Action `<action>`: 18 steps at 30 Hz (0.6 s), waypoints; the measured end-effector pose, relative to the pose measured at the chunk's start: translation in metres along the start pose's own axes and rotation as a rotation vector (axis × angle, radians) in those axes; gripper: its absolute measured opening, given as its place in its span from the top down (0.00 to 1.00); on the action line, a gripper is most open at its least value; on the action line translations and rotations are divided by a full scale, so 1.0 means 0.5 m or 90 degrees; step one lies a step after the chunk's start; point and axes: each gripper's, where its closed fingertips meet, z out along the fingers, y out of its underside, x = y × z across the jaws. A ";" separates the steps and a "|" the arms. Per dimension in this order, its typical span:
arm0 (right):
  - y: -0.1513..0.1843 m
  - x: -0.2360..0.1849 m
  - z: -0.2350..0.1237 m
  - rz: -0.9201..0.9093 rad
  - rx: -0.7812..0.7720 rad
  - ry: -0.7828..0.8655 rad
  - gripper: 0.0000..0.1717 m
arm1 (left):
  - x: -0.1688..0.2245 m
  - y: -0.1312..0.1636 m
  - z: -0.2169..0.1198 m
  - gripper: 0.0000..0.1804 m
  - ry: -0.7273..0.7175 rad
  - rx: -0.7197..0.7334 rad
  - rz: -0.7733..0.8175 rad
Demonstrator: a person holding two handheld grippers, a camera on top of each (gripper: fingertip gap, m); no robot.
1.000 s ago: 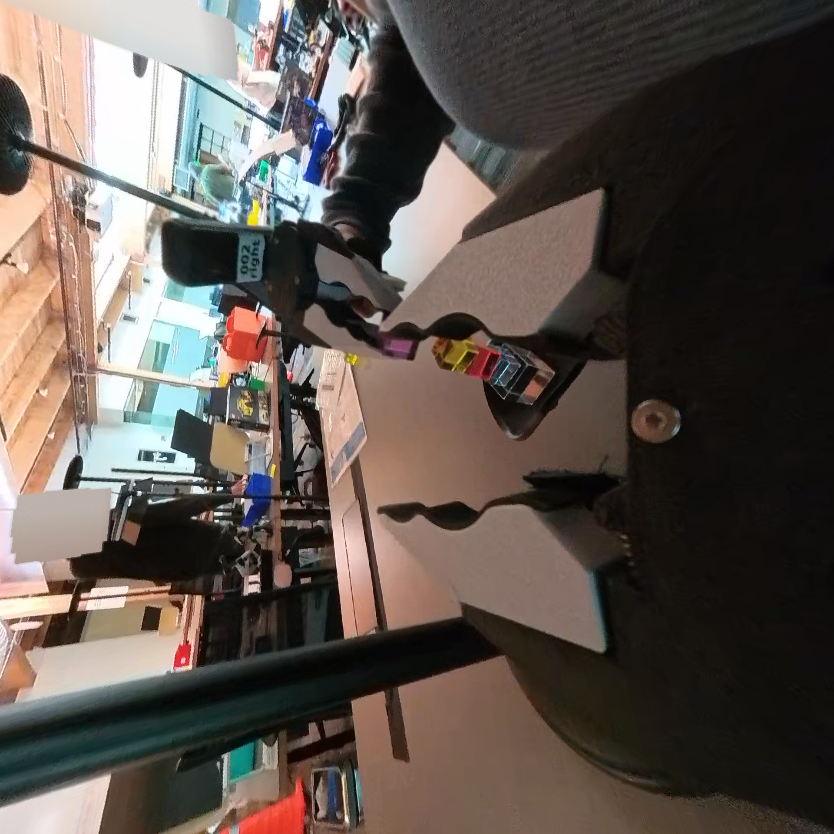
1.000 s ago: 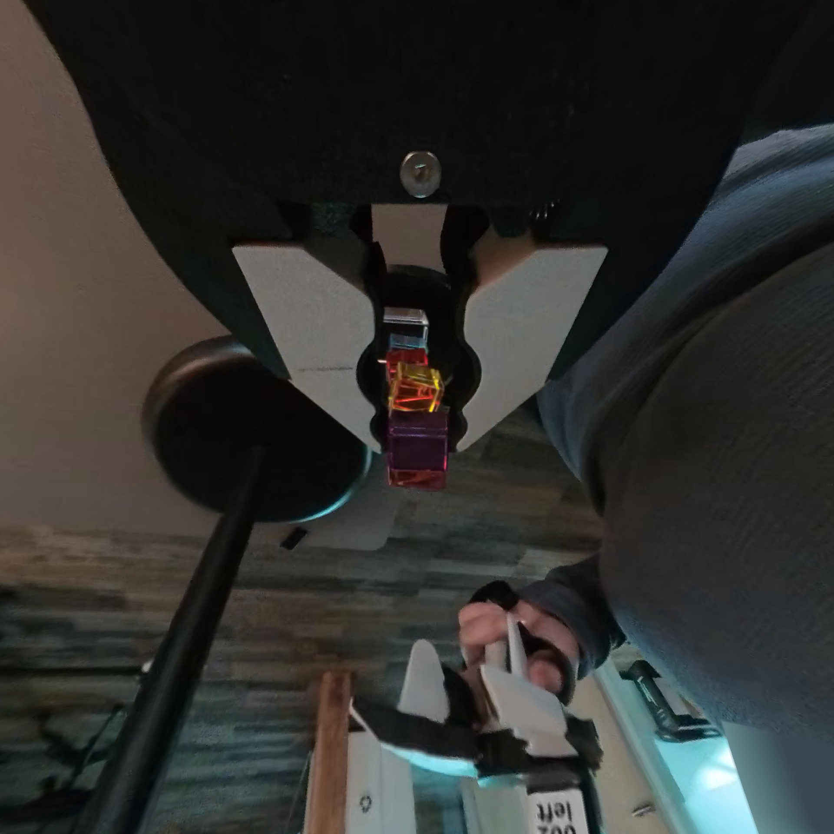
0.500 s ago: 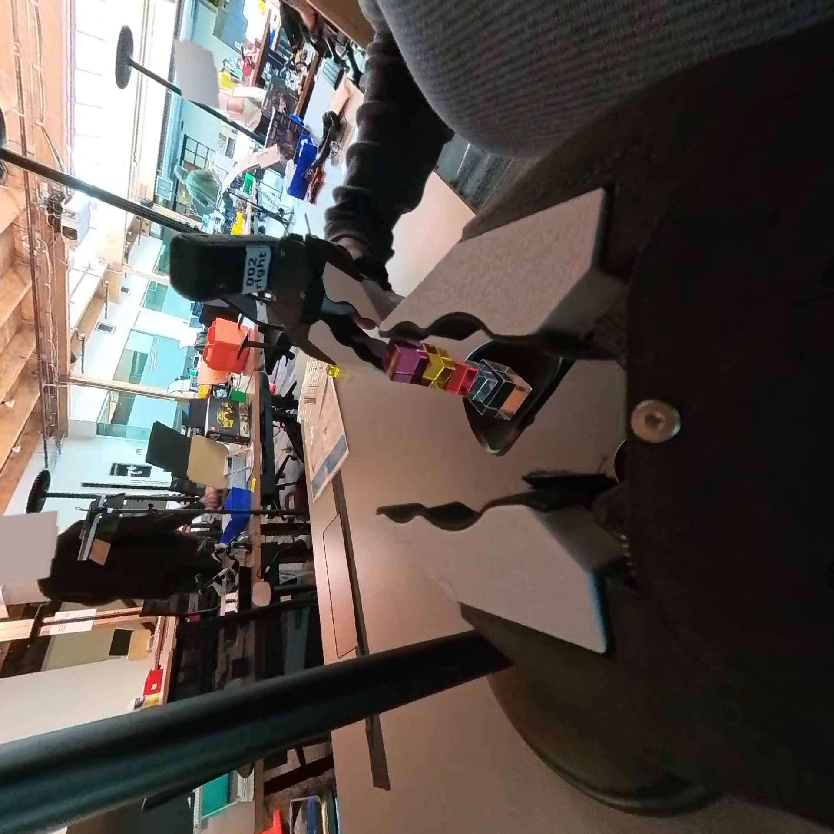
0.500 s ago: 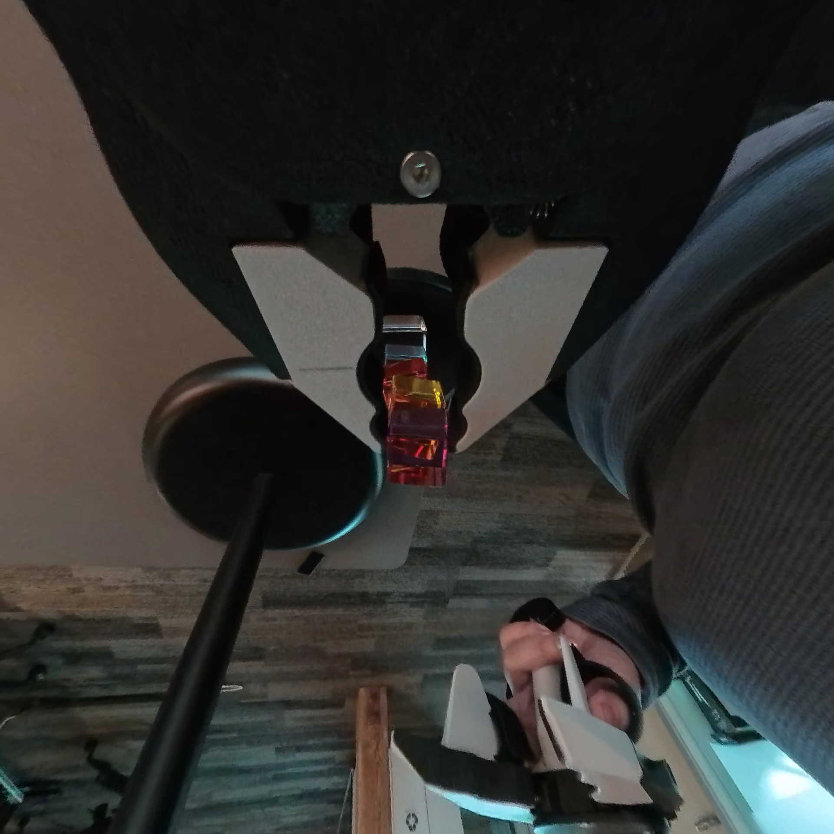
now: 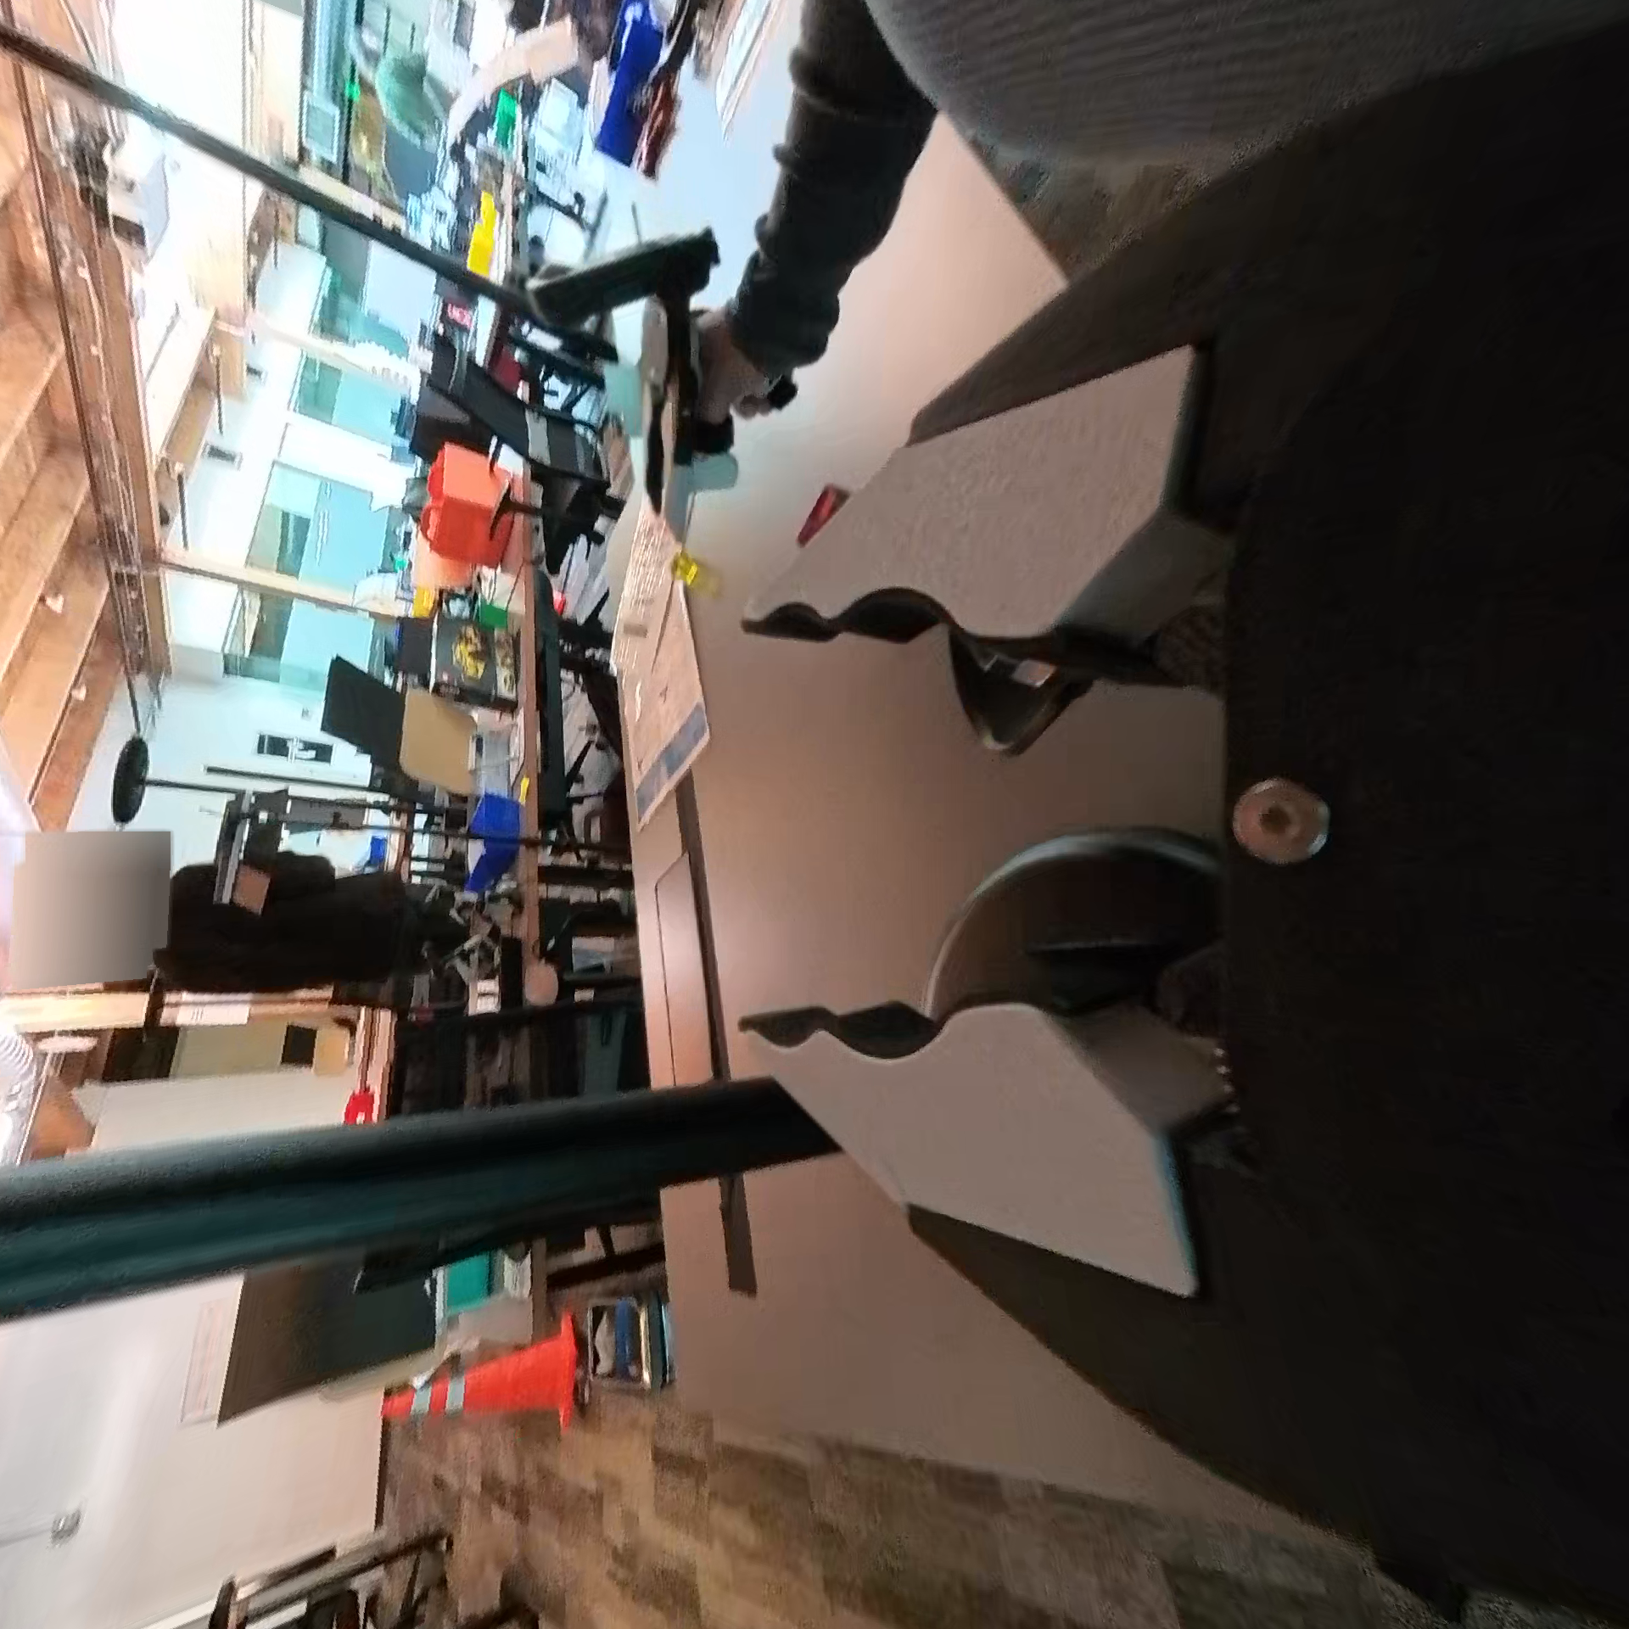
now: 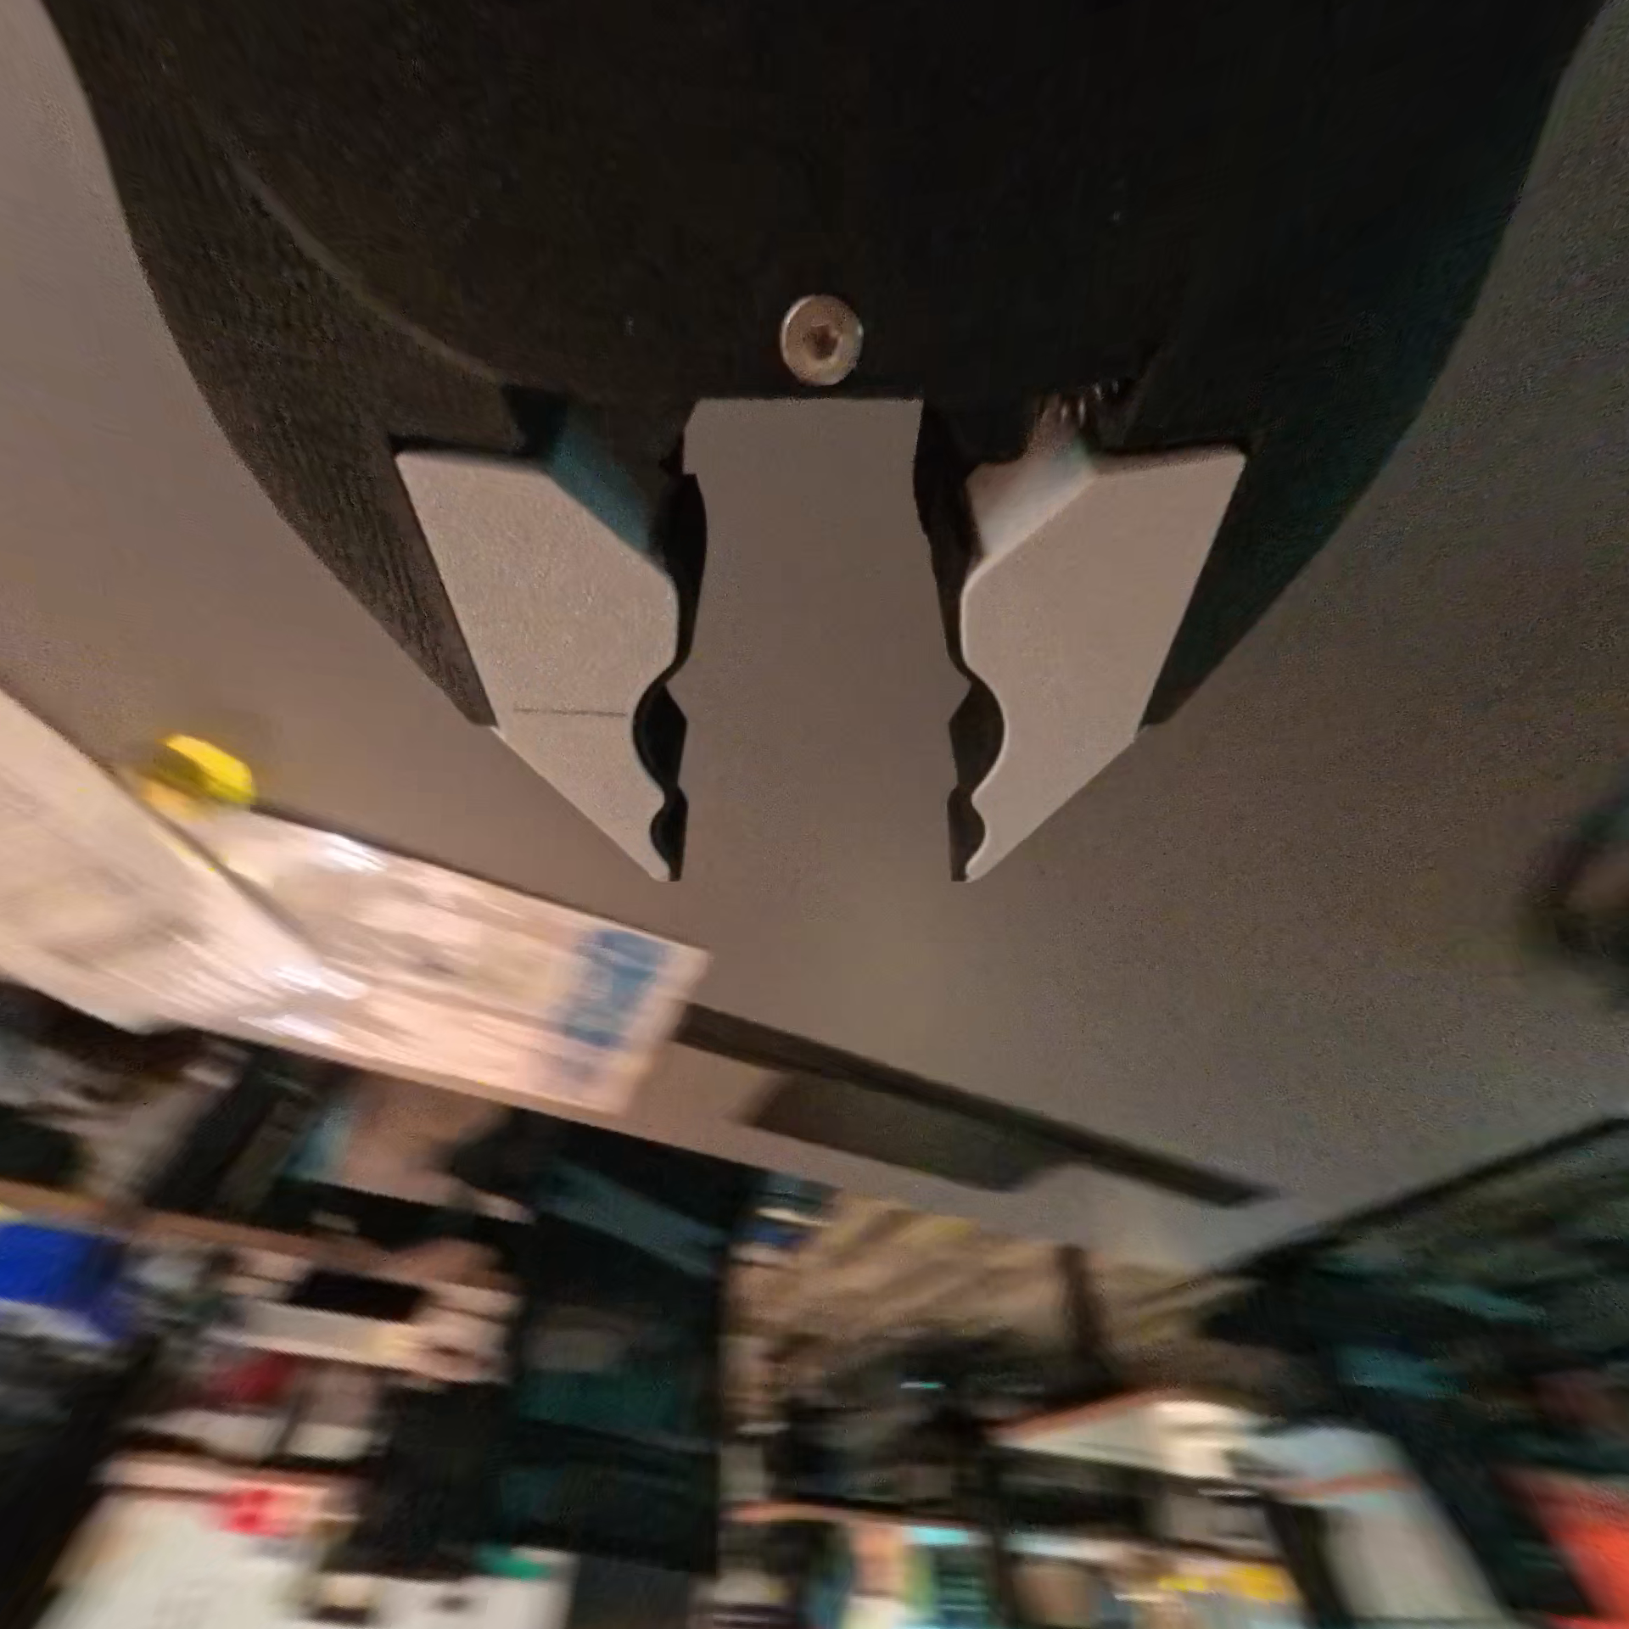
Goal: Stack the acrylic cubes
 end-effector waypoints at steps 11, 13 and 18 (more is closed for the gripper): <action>0.154 0.484 0.219 0.176 -0.158 0.239 0.64 | -0.028 -0.014 0.085 0.56 -0.146 0.059 -0.006; 0.173 0.501 0.243 0.187 -0.173 0.239 0.68 | -0.029 -0.003 0.094 0.56 -0.156 0.035 0.000; 0.223 0.528 0.261 0.198 -0.226 0.275 0.84 | -0.035 0.020 0.099 0.55 -0.173 0.005 -0.011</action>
